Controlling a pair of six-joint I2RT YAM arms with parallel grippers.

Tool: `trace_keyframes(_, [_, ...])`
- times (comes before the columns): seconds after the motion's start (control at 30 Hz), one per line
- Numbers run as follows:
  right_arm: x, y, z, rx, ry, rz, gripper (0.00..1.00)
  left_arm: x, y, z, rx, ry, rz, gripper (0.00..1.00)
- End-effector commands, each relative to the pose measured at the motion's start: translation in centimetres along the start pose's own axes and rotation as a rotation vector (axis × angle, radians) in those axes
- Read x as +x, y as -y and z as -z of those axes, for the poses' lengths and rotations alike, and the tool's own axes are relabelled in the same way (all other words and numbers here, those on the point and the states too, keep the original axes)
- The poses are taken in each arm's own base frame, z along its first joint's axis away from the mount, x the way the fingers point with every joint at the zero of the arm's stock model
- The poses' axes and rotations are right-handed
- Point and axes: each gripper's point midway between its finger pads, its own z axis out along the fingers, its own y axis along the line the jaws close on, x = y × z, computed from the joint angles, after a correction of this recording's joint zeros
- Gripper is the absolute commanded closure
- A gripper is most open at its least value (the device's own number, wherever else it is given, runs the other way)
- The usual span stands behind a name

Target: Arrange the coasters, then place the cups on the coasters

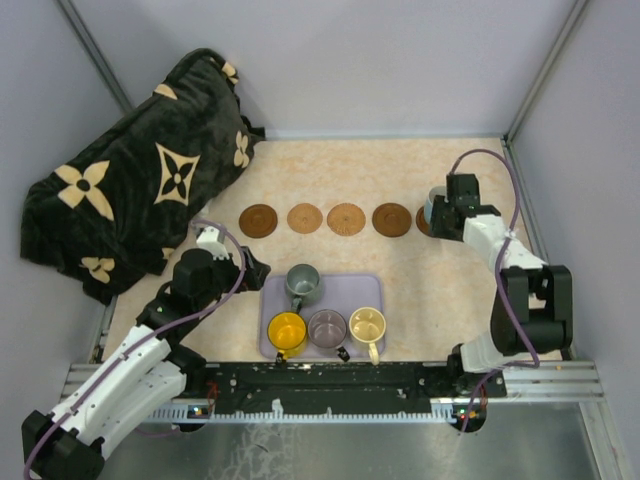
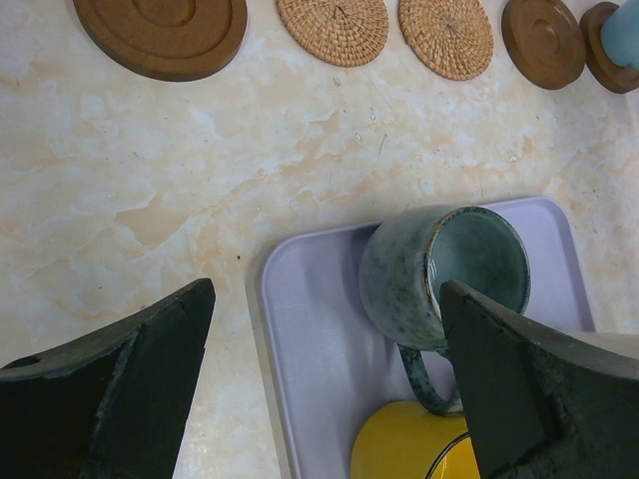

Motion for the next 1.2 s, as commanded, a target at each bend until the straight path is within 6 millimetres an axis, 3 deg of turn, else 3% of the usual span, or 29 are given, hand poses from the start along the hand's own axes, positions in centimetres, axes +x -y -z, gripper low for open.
trace_keyframes(0.0, [-0.8, -2.4, 4.3, -0.113, 0.107, -0.062, 0.50, 0.1, 0.1, -0.1, 0.006, -0.002, -0.014, 0.00])
trace_keyframes(0.3, [3.9, -6.8, 11.8, -0.247, 0.106, -0.044, 0.51, -0.3, 0.5, -0.1, 0.019, 0.006, -0.021, 0.00])
trace_keyframes(0.57, [9.8, -8.3, 16.3, -0.439, 0.014, 0.044, 0.54, 0.0, 0.5, -0.3, 0.022, -0.009, -0.019, 0.00])
trace_keyframes(0.8, [14.0, -9.9, 18.1, -0.521, -0.047, 0.173, 0.56, 0.4, 0.5, -0.7, 0.014, -0.036, -0.006, 0.00])
trace_keyframes(1.17, [19.8, -12.8, 20.0, -0.565, -0.156, 0.295, 0.50, 1.0, 0.0, -0.5, -0.011, -0.064, -0.013, 0.00])
